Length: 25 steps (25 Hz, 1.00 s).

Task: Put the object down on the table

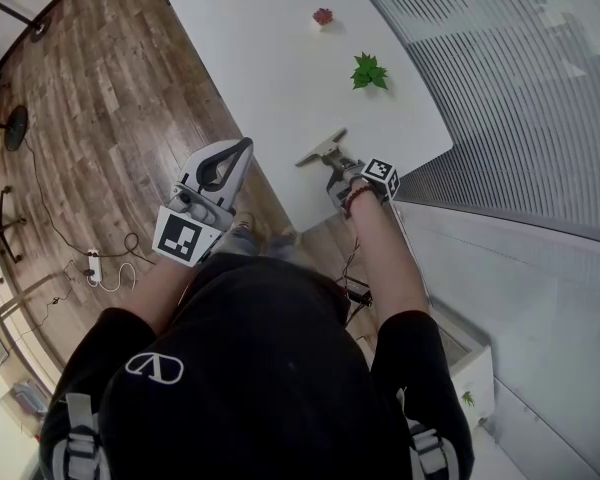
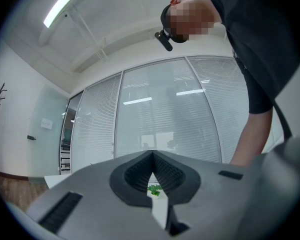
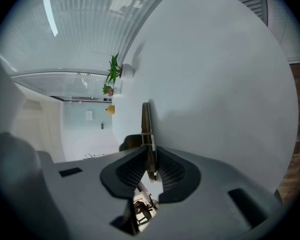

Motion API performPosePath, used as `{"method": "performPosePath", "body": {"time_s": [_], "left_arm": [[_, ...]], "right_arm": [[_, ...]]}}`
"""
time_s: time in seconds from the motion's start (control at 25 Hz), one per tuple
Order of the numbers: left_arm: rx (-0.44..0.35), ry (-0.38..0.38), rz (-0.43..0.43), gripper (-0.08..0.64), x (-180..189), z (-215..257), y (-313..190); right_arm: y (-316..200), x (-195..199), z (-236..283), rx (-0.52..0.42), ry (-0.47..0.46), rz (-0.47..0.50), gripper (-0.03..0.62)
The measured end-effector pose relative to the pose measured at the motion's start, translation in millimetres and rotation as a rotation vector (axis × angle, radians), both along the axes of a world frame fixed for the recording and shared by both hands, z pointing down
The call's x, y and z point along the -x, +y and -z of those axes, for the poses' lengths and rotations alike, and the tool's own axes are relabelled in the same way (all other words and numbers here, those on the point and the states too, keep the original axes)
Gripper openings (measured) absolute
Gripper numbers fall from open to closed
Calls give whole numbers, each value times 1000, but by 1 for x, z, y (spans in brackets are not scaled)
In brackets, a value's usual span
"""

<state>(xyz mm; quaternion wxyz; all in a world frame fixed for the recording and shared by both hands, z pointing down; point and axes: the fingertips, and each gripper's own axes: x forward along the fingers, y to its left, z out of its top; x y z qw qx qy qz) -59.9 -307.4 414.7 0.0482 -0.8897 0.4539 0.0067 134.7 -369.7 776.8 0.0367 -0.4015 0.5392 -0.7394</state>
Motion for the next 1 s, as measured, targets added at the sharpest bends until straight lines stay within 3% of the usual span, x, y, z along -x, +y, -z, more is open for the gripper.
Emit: {"method": "performPosePath", "body": {"time_s": [0.16,0.64,0.8,1.0], "left_arm": [[2,4,-7,5,-3,0,-1],[-5,29,-44,5,-11,0,-5],[-8,31,-62,5,-16,0,-7],[-18,39,-95,5,-29,6,-13]], "right_arm": [[2,-4,1,10,35,1,115],[13,-36,9,-20,202,39,130],[3,-38,36,-117,236,56,119],[-17,-42,115,-405,398,127,83]]}}
